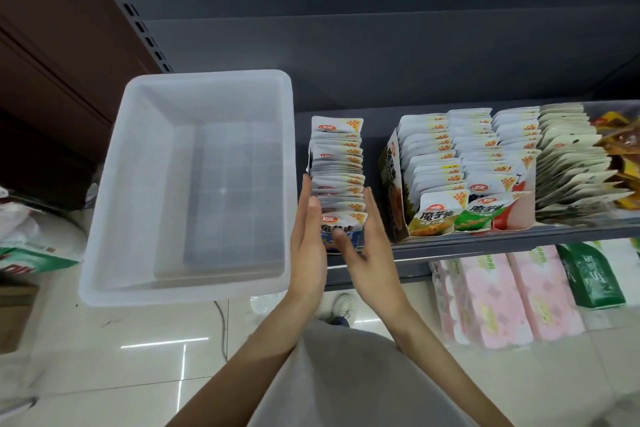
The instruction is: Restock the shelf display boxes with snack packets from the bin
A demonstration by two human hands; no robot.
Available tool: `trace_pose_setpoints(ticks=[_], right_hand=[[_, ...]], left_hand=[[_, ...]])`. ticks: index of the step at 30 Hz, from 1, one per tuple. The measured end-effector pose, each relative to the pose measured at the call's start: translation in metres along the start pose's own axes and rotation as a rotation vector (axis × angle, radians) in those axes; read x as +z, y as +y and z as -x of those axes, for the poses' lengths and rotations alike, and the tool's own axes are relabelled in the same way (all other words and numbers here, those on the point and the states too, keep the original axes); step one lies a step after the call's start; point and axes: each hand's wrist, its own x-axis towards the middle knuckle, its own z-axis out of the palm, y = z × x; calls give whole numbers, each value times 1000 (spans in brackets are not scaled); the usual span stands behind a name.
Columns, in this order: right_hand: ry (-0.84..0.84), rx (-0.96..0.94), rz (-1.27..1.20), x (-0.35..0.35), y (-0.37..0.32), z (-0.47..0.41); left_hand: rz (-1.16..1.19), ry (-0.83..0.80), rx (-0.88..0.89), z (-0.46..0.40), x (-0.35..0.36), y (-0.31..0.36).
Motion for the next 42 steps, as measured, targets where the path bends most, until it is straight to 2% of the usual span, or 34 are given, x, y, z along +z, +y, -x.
trace_pose_setpoints(ticks=[3,6,8,10,16,19,22,27,33,39,42], right_hand=[[56,-49,71,-1,-8,1],[143,-178,387,-9,-5,0],[133,-203,570,-15,4,-5],[125,-176,590,-16,7,-7],[365,-311,744,-15,3,-11],[338,-273,807,-9,7,-11],[253,-194,738,-6,11,-7],[117,-37,270,-14,11,-5],[60,-1,398,-4,7,-7],[192,-209,462,-10,8,-9],[168,-206,583,-6,17,-8]], left_hand=[[24,-10,38,1,-2,0],[4,-55,57,2,-4,2],[5,-86,53,1,-6,1],[1,-110,49,-1,-8,0],[5,-116,98,1,-10,0],[39,-83,85,-4,-10,-1],[94,-48,24,-7,-7,-1],[39,-46,-6,-5,-1,-8],[43,-7,-8,-4,1,-9],[35,-15,100,-1,6,-2],[56,7,76,-8,2,-4]])
